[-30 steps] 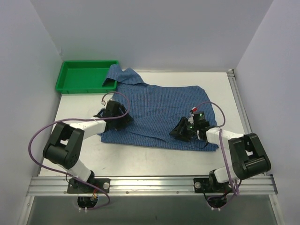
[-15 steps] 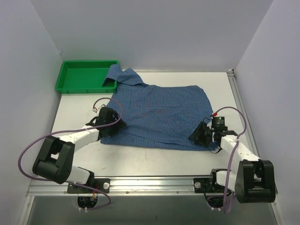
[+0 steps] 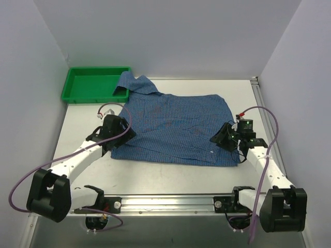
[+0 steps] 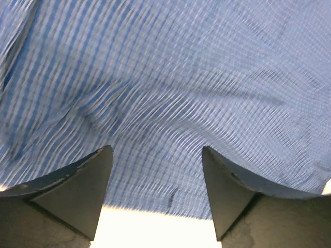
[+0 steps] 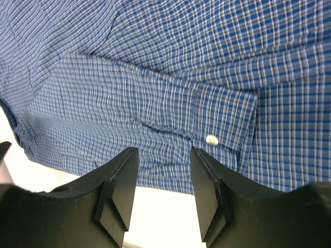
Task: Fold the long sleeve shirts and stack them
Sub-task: Fold the shirt
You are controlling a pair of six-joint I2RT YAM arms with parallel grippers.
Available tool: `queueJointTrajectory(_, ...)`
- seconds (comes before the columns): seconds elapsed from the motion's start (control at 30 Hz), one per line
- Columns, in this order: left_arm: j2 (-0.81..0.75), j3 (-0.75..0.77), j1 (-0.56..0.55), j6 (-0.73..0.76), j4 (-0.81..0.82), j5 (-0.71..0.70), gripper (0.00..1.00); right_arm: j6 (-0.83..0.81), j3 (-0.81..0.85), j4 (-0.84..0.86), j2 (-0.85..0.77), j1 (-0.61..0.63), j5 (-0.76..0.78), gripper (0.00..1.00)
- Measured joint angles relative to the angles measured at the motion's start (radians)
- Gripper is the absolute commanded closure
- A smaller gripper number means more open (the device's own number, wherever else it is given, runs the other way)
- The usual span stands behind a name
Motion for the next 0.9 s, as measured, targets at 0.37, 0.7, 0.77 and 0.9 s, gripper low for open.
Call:
queueJointTrajectory(0.37, 0.328, 0.112, 0.009, 0.013, 0.127, 0.004, 0.32, 0.059, -0.003, 0.196, 0.232, -0.012, 0.01, 0.57)
queueJointTrajectory(0.7, 0.253, 0.032, 0.091, -0.045, 0.121, -0.033, 0.27, 0.068, -0.083, 0.298, 0.3, -0.153, 0.006, 0.57)
queueJointTrajectory(0.77, 0.22, 0.031, 0.093, -0.042, 0.087, -0.048, 0.25, 0.057, -0.082, 0.277, 0.283, -0.155, 0.024, 0.57)
queueJointTrajectory(0.9, 0.127, 0.031, 0.093, -0.025, 0.009, -0.072, 0.2, 0.018, -0.051, 0.161, 0.202, -0.135, 0.076, 0.57)
